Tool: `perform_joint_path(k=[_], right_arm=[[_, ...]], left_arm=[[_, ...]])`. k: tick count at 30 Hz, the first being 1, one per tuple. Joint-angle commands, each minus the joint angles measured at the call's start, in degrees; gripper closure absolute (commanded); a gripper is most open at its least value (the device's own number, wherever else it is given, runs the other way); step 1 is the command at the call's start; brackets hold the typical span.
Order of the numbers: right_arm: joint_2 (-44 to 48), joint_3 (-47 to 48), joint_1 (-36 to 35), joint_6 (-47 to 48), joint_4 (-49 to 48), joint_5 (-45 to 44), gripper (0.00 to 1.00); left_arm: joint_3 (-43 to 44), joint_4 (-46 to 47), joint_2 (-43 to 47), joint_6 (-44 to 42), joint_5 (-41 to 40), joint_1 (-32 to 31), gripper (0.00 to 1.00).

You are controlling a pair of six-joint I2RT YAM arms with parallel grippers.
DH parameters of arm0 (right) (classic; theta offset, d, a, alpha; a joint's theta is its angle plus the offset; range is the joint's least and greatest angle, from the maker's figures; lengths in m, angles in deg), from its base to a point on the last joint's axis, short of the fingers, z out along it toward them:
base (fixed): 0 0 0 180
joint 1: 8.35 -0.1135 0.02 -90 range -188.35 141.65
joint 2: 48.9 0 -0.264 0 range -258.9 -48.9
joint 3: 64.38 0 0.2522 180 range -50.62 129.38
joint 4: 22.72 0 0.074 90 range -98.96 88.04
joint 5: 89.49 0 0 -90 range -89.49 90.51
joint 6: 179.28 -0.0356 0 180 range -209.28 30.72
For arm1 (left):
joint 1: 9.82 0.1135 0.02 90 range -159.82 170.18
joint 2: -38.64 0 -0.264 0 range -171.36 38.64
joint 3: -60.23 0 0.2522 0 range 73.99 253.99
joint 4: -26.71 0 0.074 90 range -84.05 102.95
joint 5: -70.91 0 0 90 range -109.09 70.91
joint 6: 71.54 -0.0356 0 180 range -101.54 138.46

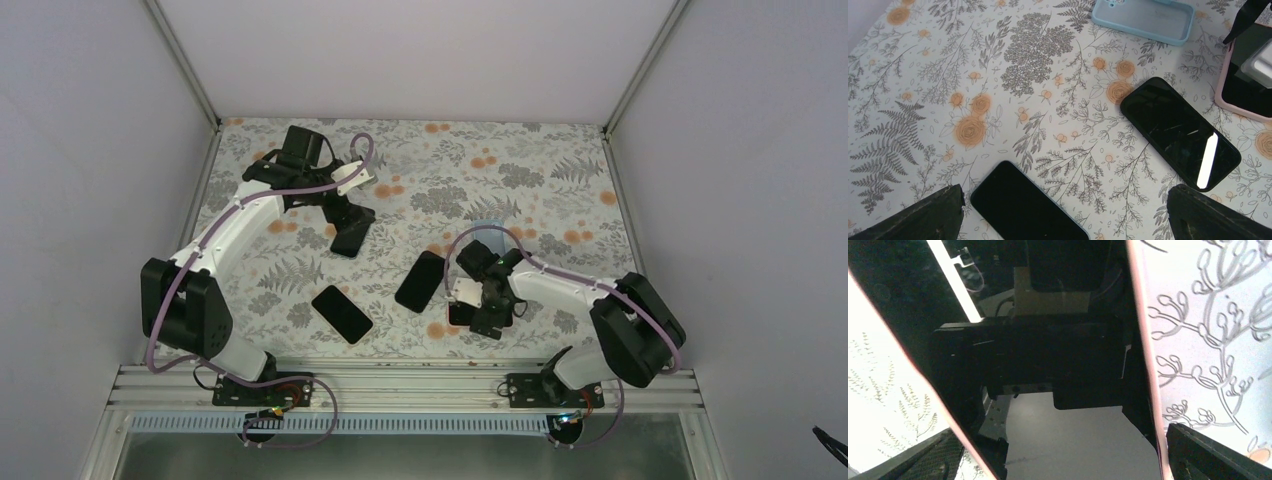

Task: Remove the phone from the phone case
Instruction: Pick up the phone at the center of the board.

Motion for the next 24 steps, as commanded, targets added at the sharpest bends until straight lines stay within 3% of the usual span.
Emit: perform_joint_path(k=[1,11,17,24], right_arm=[[-1.1,-0.1,0.5,7.0,-0.3,3.0,0.01],[-2.9,-3.8,1.4,10.2,-3.8,0.8,0.08],[-1.6,-3.3,1.7,8.2,-6.7,1.5,0.39],[7.1,5.3,1.2,4.7,-9.4,-0.9,0.44]], left_arm=[[0.4,0.3,0.5,0.7,2.1,0.4,0.0],[0.3,-0.3,-0.5,0.6,4.5,0.7,0.0],[5.4,-10.3,-5.5,-3.0,13.6,0.6,0.0],[13.1,-21.8,-12.5,-4.1,18.5,-0.5,0.0]])
